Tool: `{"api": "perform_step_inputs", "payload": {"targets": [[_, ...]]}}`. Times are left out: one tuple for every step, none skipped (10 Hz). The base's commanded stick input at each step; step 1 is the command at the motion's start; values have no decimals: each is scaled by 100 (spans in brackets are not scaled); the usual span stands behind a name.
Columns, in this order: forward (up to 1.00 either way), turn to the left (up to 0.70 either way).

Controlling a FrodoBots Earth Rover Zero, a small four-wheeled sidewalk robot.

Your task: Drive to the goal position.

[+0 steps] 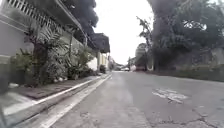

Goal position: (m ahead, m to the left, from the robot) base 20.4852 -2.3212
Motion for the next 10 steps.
{"api": "perform_step_inputs", "payload": {"targets": [[100, 0], [100, 0], [100, 0], [100, 0], [100, 0], [100, -1], [100, -3], [100, -3], [100, -2], [100, -4]]}}
